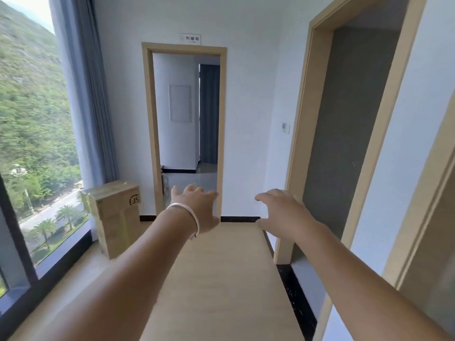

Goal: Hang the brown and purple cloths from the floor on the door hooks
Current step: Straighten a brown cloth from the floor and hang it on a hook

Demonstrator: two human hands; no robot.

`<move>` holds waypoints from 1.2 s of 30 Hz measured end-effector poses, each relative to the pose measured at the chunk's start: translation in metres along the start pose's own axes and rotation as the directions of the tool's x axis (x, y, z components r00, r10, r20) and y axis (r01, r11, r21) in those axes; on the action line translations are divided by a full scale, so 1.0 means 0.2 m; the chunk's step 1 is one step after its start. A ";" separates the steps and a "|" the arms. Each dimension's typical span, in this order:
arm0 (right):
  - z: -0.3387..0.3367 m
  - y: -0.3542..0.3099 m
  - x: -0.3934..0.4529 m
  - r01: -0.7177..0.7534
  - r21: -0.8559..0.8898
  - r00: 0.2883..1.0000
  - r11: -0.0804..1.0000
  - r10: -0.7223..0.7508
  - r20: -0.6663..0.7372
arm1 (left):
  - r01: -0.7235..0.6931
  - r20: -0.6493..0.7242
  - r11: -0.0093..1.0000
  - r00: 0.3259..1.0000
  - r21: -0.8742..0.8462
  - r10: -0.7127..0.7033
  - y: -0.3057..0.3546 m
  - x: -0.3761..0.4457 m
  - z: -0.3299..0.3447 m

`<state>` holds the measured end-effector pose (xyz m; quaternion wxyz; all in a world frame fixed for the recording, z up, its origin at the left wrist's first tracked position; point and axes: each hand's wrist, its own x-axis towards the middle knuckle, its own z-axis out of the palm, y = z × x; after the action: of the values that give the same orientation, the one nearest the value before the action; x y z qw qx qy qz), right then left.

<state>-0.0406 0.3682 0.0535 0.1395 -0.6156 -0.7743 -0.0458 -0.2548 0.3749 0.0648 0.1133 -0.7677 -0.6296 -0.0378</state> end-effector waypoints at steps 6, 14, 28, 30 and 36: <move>0.02 0.24 0.13 0.019 0.042 0.999 0.999 -0.018 -0.027 | 0.013 -0.075 0.998 0.997 -0.060 -0.018 0.20 0.22 0.02; 0.07 0.64 0.37 0.001 0.104 1.000 0.995 0.001 -0.018 | 0.029 -0.066 0.985 0.997 -0.168 -0.041 0.49 0.62 0.13; 0.36 0.93 1.19 -0.086 0.085 0.993 0.993 0.078 0.092 | 0.002 0.027 0.972 1.000 -0.235 0.005 0.39 1.54 0.46; 0.40 0.91 1.34 -0.116 0.103 0.990 0.988 0.108 0.087 | -0.009 0.021 0.965 1.000 -0.261 0.015 0.30 1.68 0.50; 0.54 0.81 1.76 -0.160 0.154 0.984 0.975 0.144 0.105 | -0.038 0.019 0.959 0.999 -0.281 0.046 0.04 2.09 0.61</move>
<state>0.0277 0.7640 0.0288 0.1557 -0.6612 -0.7317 0.0569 -0.1720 0.8013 0.0289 -0.0041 -0.7896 -0.6029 -0.1146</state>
